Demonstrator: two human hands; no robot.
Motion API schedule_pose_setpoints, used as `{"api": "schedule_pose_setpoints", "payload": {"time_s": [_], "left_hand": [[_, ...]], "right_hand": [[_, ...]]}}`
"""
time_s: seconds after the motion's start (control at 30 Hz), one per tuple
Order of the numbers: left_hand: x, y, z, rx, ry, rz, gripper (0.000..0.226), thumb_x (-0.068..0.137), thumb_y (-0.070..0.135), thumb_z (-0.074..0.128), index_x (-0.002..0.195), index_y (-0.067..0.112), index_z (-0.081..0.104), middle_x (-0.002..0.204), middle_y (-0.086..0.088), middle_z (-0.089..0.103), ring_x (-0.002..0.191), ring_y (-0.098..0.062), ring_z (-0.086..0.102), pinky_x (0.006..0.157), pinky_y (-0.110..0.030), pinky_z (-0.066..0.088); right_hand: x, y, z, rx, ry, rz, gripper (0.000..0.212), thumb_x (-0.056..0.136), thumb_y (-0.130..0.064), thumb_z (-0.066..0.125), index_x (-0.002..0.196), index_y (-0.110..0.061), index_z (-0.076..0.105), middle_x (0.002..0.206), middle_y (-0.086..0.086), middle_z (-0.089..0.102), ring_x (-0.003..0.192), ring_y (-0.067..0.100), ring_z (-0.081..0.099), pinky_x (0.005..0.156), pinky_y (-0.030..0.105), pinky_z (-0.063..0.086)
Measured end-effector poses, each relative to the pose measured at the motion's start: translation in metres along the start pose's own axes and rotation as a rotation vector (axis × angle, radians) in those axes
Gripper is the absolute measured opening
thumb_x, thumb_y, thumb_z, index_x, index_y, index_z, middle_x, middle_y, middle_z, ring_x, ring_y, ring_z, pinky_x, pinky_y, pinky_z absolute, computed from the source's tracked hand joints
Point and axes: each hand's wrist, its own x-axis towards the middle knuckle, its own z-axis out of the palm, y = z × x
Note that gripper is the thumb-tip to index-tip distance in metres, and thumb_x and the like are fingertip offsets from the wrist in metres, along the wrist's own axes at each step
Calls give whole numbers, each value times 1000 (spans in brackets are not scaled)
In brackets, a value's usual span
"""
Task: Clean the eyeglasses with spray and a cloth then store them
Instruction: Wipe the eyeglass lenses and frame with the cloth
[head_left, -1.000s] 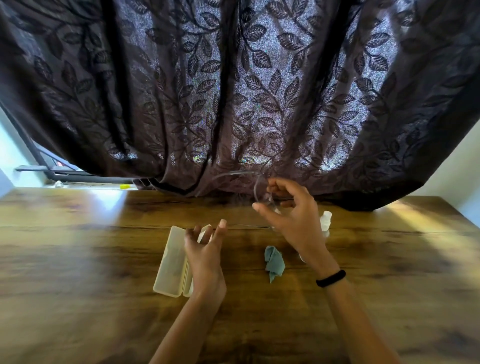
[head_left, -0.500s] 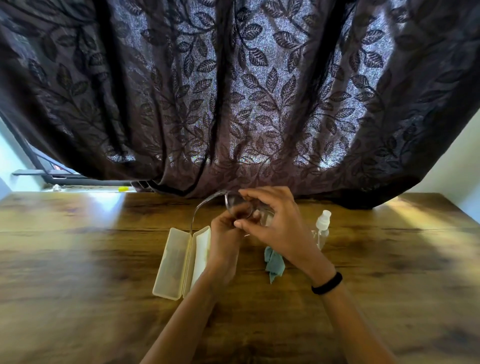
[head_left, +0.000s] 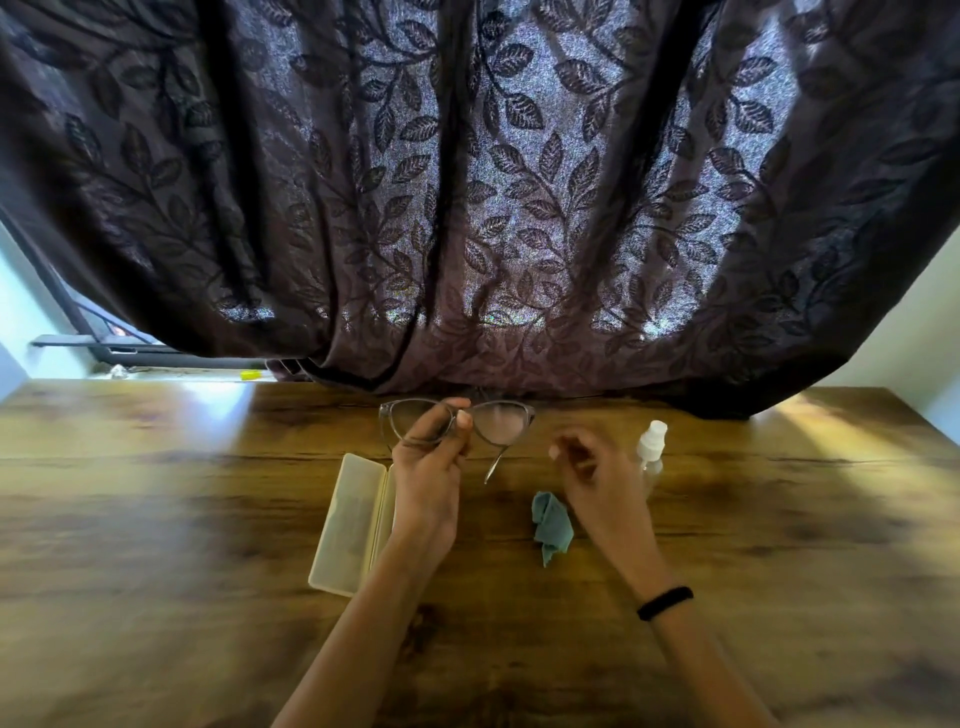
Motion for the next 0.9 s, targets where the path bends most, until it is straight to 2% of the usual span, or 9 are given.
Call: {"api": "schedule_pose_setpoints", "payload": {"time_s": [0.07,0.13,0.2,0.27,0.4,0.53,0.6,0.8,0.9], "left_hand": [[2,-2,-2,-26,6,-9,26,84,-5,52,79,14,69,67,7,65,66,-3,57,65,-13,49],[3,-2,-1,-42,-8,-12,31,84,-7,51,76,15,70,69,6,65,67,-2,59,65,-13,50],[3,-3,0,-53,-21,-7,33,85,-8,50,75,16,71,69,5,65,67,-3,59,65,-13,50],[3,-3,0,-59,-28,4,33,86,-6,49,74,16,71,69,5,64,65,-4,57,64,-13,50],[4,-3,-2,-52,-24,37,28,88,-3,48,77,15,66,70,3,59,62,-4,54,59,-13,48],[2,-4,0,34,-17,86,23,88,1,49,79,16,63,67,9,59,64,-3,52,63,-14,47],[0,-6,3,77,-21,107,15,86,7,52,81,17,62,68,11,60,68,-4,52,68,-17,46],[-7,-6,11,103,-33,172,9,78,13,60,86,9,62,77,-5,61,77,-15,57,73,-22,51],[-9,-1,16,90,12,196,11,82,0,56,82,9,62,71,7,67,73,-5,61,67,-15,51]], "right_hand": [[-8,13,12,-149,-191,88,26,88,-23,57,113,-15,58,104,-5,62,82,2,56,70,6,45],[-15,23,25,-314,-367,152,39,87,-34,56,123,-20,50,123,0,55,111,16,51,91,23,46],[-23,27,33,-427,-421,145,42,87,-35,57,126,-24,48,131,0,48,122,22,40,101,34,39],[-26,29,35,-393,-373,107,34,88,-25,56,122,-24,53,126,-1,53,114,18,48,94,30,46],[-16,10,16,-24,-215,164,25,88,-11,55,113,-14,60,103,-1,64,64,-3,60,59,6,48],[-7,-31,-8,340,170,-49,23,86,-7,58,107,-15,60,89,-14,61,75,-8,63,60,2,46],[-1,-42,-11,335,279,-190,21,87,-8,58,107,-12,62,96,-14,61,86,-12,59,70,2,45],[0,-45,10,-19,233,-346,27,88,-10,54,114,-11,63,111,0,64,102,8,50,92,8,36],[-6,-47,17,-92,187,-434,32,85,-4,53,115,-8,61,114,4,64,109,11,45,98,11,32]]}}
